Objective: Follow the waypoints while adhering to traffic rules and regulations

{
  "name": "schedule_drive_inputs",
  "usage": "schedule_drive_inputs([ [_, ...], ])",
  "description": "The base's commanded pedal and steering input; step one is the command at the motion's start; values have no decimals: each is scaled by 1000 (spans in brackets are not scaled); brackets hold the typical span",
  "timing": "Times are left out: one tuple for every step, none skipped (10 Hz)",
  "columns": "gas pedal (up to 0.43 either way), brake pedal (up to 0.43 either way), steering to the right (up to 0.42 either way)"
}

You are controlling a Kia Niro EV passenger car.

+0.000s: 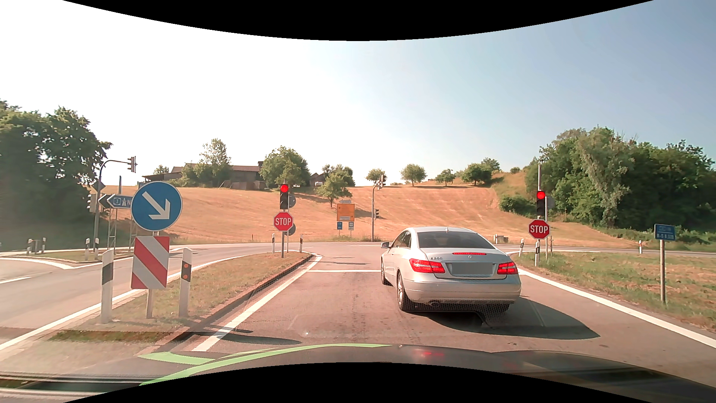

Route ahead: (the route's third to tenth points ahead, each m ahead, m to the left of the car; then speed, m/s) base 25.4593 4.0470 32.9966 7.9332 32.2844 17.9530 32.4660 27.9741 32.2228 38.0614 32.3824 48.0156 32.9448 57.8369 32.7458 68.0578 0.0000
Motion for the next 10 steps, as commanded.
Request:
schedule_drive_inputs([
  [0,409,1],
  [0,409,1],
  [0,402,1],
  [0,409,1],
  [0,409,1],
  [0,409,1],
  [0,409,1],
  [0,409,1],
  [0,409,1],
  [0,409,1],
])
